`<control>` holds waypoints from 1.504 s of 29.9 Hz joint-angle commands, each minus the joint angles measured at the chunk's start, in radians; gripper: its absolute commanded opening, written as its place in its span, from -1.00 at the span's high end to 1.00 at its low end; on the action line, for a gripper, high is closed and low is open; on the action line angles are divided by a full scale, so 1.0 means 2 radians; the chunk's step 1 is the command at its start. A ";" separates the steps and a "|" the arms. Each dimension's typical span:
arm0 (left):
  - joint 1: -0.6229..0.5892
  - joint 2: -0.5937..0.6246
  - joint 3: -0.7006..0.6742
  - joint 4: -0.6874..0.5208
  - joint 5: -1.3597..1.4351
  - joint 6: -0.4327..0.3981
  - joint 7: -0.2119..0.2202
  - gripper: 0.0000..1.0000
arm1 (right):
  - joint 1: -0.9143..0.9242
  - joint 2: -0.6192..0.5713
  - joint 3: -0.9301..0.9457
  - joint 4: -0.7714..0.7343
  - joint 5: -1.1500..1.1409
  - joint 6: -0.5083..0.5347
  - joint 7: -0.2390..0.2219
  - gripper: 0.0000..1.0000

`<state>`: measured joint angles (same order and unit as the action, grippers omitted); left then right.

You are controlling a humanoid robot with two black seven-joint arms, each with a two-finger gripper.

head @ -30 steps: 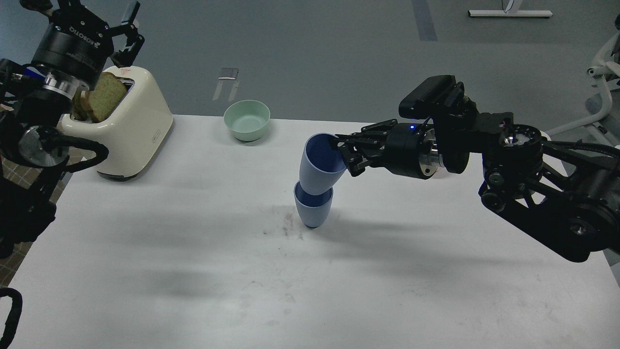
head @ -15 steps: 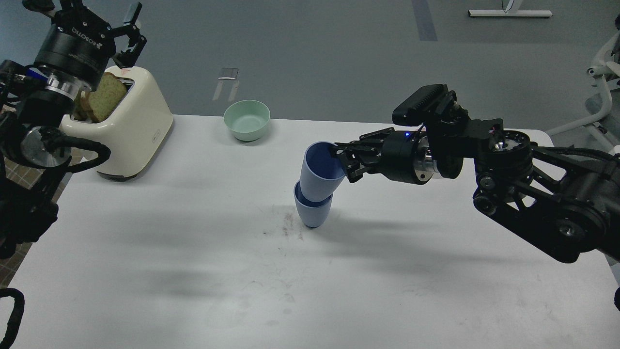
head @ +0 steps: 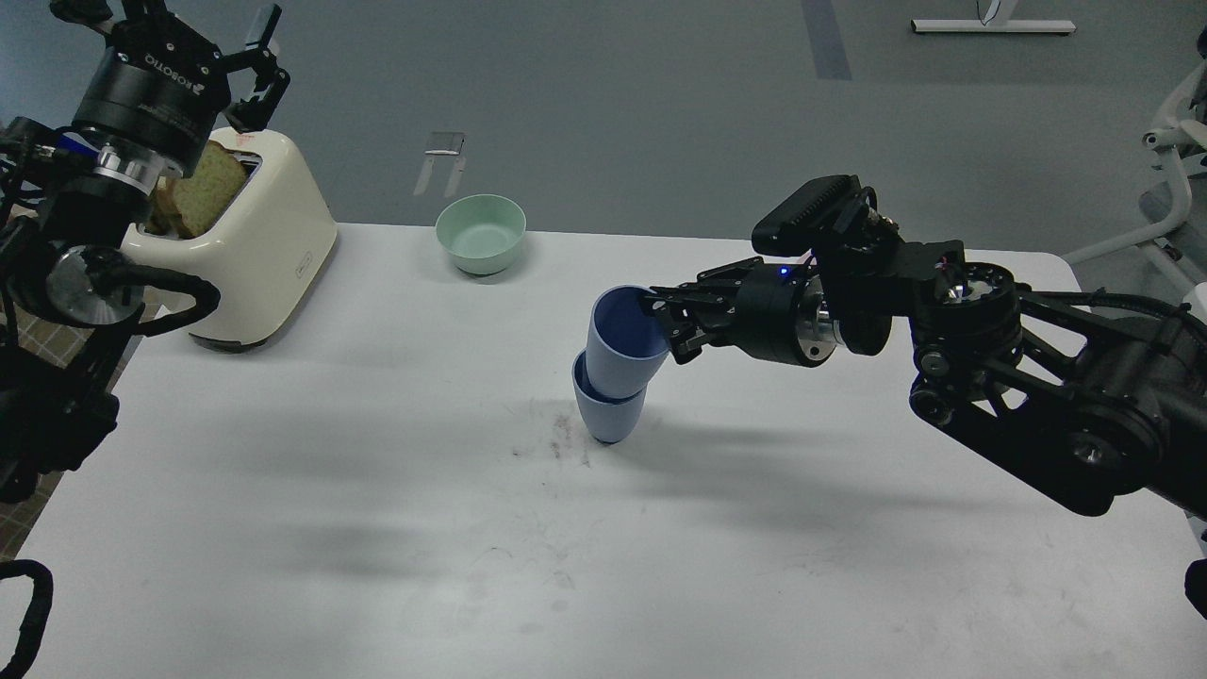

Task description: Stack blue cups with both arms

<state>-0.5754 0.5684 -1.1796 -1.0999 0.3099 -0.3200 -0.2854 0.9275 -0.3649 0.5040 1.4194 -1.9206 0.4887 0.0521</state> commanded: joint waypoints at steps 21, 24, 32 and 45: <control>0.001 0.007 0.000 -0.001 0.000 0.000 0.000 -0.95 | -0.003 0.009 0.186 -0.003 0.010 0.000 0.000 -1.00; 0.000 0.006 0.000 -0.002 0.001 0.000 0.001 -0.95 | -0.008 0.011 0.278 -0.009 0.018 0.000 0.001 -1.00; -0.004 0.004 0.000 -0.001 0.001 -0.006 0.000 -0.95 | -0.001 0.024 0.488 -0.093 0.183 0.000 0.001 -1.00; -0.009 -0.006 -0.002 0.017 0.001 -0.031 -0.002 -0.95 | -0.004 -0.019 0.592 -0.319 0.432 0.000 0.001 -1.00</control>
<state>-0.5931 0.5666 -1.1812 -1.0773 0.3113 -0.3720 -0.2883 0.9218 -0.3842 1.6835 0.9000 -1.1918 0.4884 0.0538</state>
